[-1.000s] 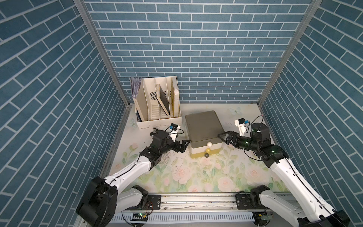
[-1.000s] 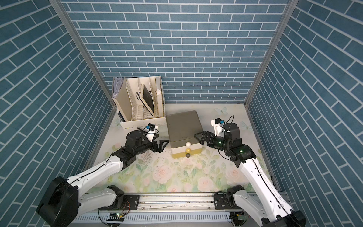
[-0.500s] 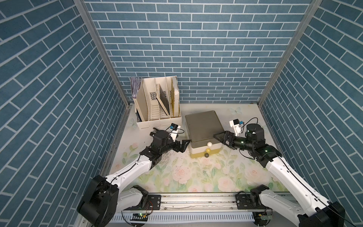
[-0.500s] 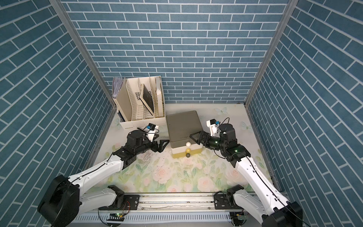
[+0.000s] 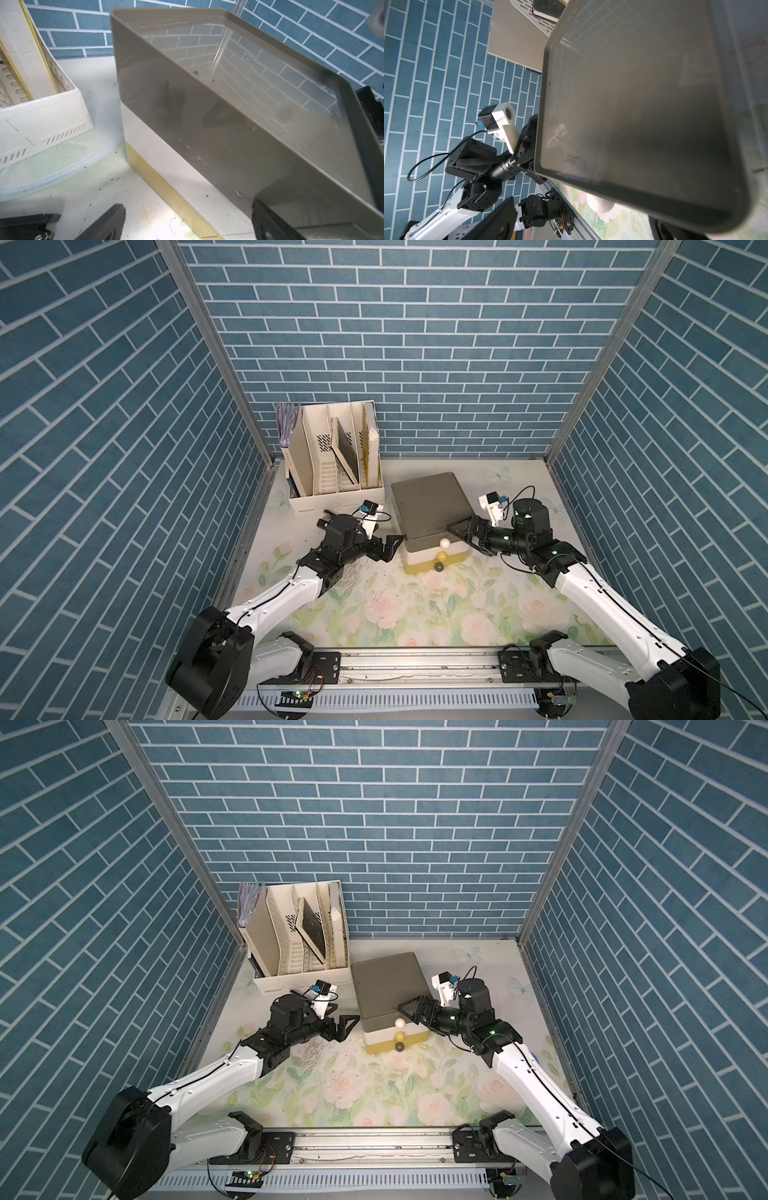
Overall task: Take the keys out of the drawer
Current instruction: Adjust the storage box at the center of the board.
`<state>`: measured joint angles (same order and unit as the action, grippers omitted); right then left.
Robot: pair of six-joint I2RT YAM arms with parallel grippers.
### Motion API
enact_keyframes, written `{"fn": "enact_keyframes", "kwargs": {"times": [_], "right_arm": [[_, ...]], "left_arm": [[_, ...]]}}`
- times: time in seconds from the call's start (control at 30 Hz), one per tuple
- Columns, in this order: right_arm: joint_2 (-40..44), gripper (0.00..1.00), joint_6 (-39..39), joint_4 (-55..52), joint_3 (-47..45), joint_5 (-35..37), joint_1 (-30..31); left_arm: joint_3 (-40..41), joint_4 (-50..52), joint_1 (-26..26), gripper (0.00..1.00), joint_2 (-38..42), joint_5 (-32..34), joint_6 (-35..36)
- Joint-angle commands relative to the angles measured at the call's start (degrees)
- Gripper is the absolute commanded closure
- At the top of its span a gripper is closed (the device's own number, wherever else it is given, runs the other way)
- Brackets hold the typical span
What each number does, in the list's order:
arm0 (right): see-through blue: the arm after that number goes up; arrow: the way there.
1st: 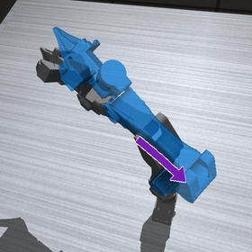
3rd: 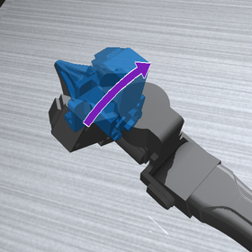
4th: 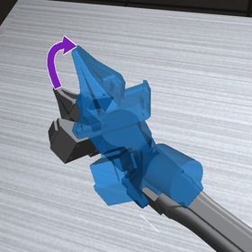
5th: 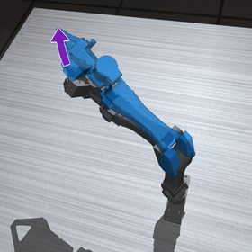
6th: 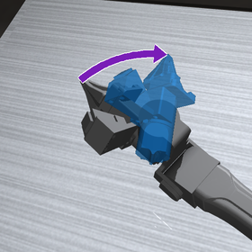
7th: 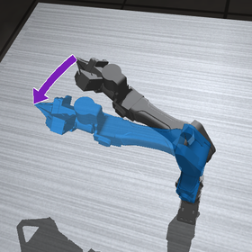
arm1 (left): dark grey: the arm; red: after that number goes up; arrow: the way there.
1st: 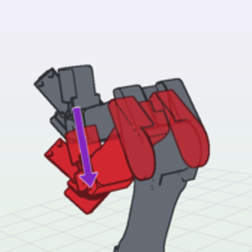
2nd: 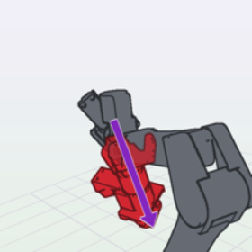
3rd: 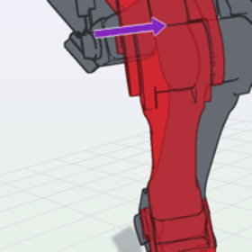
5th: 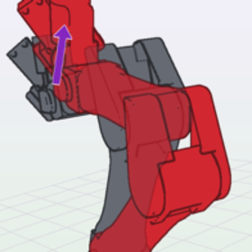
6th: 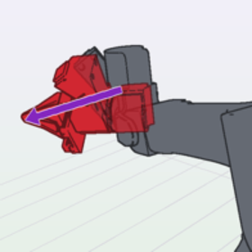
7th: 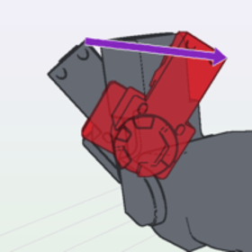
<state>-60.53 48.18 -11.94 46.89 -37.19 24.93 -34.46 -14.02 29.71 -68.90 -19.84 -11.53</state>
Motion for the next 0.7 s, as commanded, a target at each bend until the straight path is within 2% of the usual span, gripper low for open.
{"fn": "enact_keyframes", "kwargs": {"times": [0.0,0.33,0.67], "right_arm": [[-1.77,0.0,-4.29,4.79,2.94,4.08,-0.14],[-6.34,0.0,-8.76,2.51,6.25,5.87,-0.53],[-6.45,0.0,-9.95,2.22,5.35,4.24,-3.89]], "left_arm": [[-1.4,-1.17,0.52,0.0,-0.67,-1.41,0.54],[-1.09,-1.8,0.52,0.0,-2.13,-1.48,0.8],[-3.15,-0.75,0.48,0.0,-4.74,-1.79,1.68]]}}
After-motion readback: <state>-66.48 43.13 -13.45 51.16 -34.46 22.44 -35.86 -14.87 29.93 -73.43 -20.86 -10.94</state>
